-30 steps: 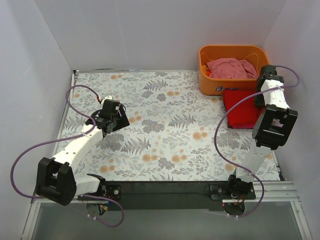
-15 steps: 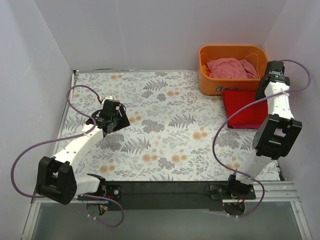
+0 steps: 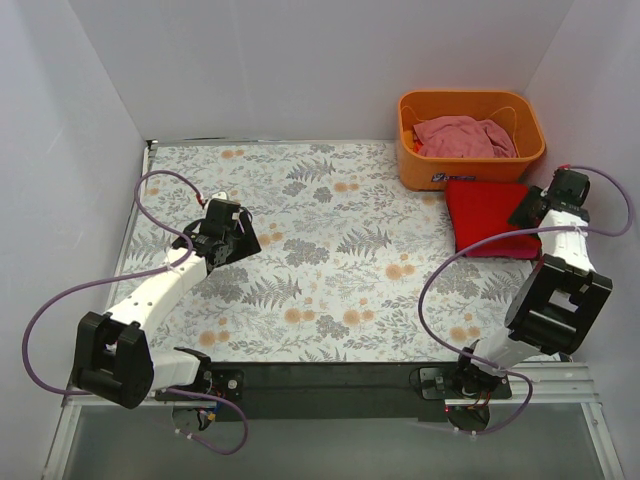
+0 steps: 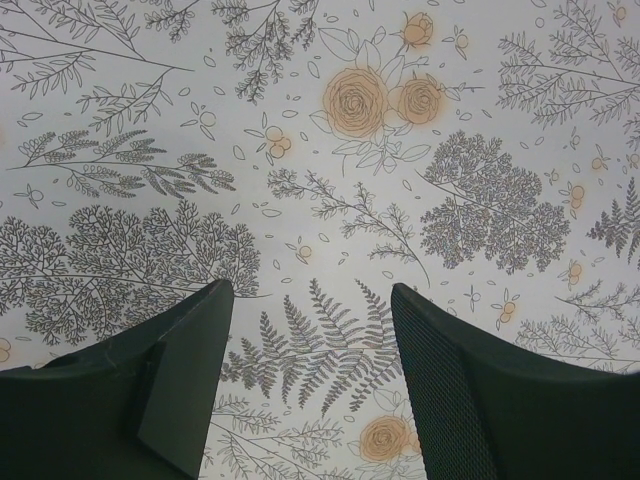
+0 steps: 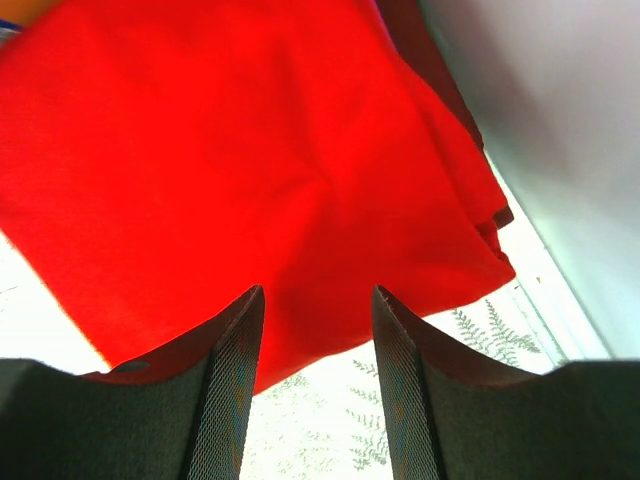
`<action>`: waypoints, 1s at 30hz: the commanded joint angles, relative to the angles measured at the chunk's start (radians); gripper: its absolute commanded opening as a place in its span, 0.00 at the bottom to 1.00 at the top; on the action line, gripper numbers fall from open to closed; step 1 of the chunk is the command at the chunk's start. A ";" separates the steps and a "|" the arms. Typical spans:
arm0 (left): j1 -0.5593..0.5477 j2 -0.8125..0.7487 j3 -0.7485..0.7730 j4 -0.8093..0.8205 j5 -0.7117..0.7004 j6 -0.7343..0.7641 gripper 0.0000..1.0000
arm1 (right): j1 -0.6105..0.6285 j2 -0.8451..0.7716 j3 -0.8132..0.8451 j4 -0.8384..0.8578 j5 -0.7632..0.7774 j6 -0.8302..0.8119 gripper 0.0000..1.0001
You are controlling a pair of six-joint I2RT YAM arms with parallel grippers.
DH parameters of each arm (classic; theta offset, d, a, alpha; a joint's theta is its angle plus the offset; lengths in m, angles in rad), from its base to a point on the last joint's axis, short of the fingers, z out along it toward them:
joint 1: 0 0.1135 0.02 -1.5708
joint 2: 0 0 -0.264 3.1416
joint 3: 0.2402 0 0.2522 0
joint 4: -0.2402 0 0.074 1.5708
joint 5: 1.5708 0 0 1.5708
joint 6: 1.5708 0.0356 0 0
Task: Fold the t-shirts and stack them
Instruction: Neatly place the folded tshirt to the corner, then reset both grippers
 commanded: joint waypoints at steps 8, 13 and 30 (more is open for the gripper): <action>0.005 0.013 -0.007 0.023 0.022 0.009 0.63 | -0.146 -0.029 -0.166 0.283 -0.200 0.113 0.53; 0.006 0.010 -0.005 0.021 0.022 0.008 0.63 | -0.147 -0.079 -0.231 0.281 -0.175 0.111 0.53; 0.005 -0.228 0.104 -0.132 -0.052 -0.043 0.73 | 0.223 -0.737 -0.104 -0.084 0.218 0.124 0.71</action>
